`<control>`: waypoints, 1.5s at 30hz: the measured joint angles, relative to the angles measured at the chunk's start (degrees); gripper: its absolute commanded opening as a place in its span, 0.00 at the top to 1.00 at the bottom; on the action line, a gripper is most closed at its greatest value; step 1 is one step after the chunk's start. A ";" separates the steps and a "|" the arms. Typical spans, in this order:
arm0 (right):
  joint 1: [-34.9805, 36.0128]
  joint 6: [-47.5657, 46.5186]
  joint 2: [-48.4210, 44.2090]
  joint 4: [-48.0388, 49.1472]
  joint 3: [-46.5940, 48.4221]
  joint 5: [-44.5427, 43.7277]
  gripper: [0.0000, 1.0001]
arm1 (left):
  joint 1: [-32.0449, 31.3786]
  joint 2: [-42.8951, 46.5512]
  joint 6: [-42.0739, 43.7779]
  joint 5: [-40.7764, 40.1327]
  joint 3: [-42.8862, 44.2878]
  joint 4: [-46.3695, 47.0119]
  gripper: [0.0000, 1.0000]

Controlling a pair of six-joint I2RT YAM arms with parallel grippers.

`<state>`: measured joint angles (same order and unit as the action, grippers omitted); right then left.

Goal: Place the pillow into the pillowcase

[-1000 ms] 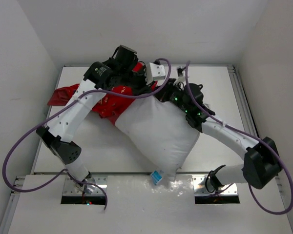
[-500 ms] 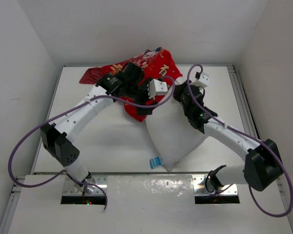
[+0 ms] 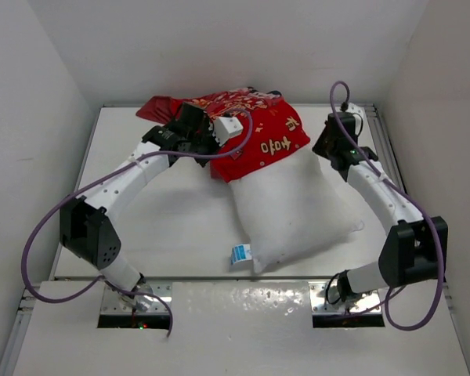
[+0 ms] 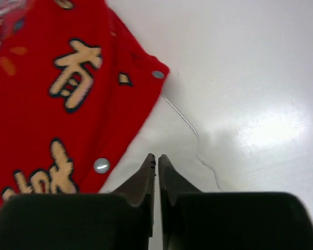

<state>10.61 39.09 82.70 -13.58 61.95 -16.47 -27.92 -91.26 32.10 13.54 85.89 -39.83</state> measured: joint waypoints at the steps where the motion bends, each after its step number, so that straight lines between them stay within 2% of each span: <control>1: -0.37 -1.49 -0.35 -0.92 1.31 1.79 1.00 | -0.02 -0.39 0.33 -0.81 -0.63 0.00 1.00; 2: -0.39 -2.62 -0.94 -1.11 1.75 3.19 0.91 | -0.26 -0.92 0.57 -1.44 -0.96 -0.02 0.96; 3: -0.11 -3.82 -1.84 -1.38 1.70 4.50 0.76 | -0.72 -1.64 0.72 -2.12 -1.27 0.26 0.83; 4: 0.76 -5.33 -3.08 -1.97 1.60 5.88 0.41 | -1.49 -2.54 0.79 -2.86 -1.49 0.55 0.47; 5: 1.77 -5.90 -4.15 -2.32 1.42 6.64 0.29 | -2.14 -3.21 1.33 -3.43 -1.66 0.90 0.31; 6: 3.08 -7.06 -5.38 -2.82 1.29 7.08 0.22 | -3.06 -3.78 1.14 -4.04 -2.08 1.60 0.18; 7: 4.55 -7.78 -6.51 -3.43 1.18 7.50 0.15 | -3.87 -4.20 1.07 -4.76 -2.67 2.27 0.01; 8: 6.14 -8.28 -7.67 -3.82 0.96 7.61 0.06 | -4.44 -4.48 1.03 -5.53 -3.32 2.95 0.00; 9: 7.41 -8.57 -8.70 -4.31 0.74 7.65 0.02 | -5.01 -4.81 0.72 -6.51 -3.98 3.72 0.00; 15: 14.97 -10.67 -11.41 -8.63 -0.48 7.15 0.01 | -5.77 -10.60 -0.07 -13.35 -4.37 8.15 0.00; 17: 17.49 -11.47 -10.86 -10.69 -0.55 6.12 0.01 | -5.75 -13.33 -0.24 -15.50 -4.35 9.31 0.04; 20: 20.79 -12.55 -9.44 -13.05 -0.92 4.87 0.01 | -5.70 -16.63 -0.87 -16.79 -4.35 10.16 0.51; 21: 21.59 -12.81 -9.16 -13.57 -1.40 4.66 0.01 | -5.62 -17.22 -0.96 -16.76 -4.37 10.10 0.80; 22: 22.47 -13.11 -8.98 -13.94 -2.27 4.39 0.01 | -5.46 -17.53 -0.81 -16.50 -4.35 10.01 0.93; 23: 23.04 -13.31 -8.94 -14.14 -2.93 4.24 0.01 | -5.42 -17.57 -0.92 -16.02 -4.35 9.94 1.00; 28: 28.41 -14.19 -9.42 -10.67 -8.59 2.29 0.01 | -3.67 -17.29 -0.57 -10.51 -4.22 9.27 1.00; 32: 31.41 -14.75 -9.31 -3.76 -14.38 0.87 0.02 | -1.38 -14.67 -0.87 -4.74 -4.22 7.76 1.00; 33: 31.56 -14.51 -8.79 -2.14 -15.32 0.55 0.05 | -0.74 -13.31 -0.87 -3.19 -4.24 7.30 1.00; 34: 31.56 -14.16 -7.82 -0.81 -15.82 0.26 0.29 | -0.28 -11.87 -0.83 -2.03 -4.24 7.10 1.00; 37: 30.86 -12.24 -3.50 3.17 -15.89 -0.44 0.88 | 0.31 -7.52 -0.42 1.01 -4.24 7.10 1.00; 38: 30.21 -11.13 -2.19 4.61 -15.89 0.13 1.00 | 0.31 -6.47 -0.17 1.92 -4.24 7.08 1.00; 42: 26.12 -6.71 -0.20 8.96 -15.87 7.32 1.00 | 0.26 -4.63 0.94 5.25 -4.22 6.27 1.00; 45: 22.32 -4.98 -0.52 13.42 -15.87 16.37 1.00 | 0.22 -4.63 1.70 5.97 -4.09 4.66 1.00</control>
<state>32.93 34.11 82.17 -0.16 46.09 -0.10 -27.70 -95.90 33.80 19.51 81.80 -35.18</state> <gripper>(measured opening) 0.035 0.102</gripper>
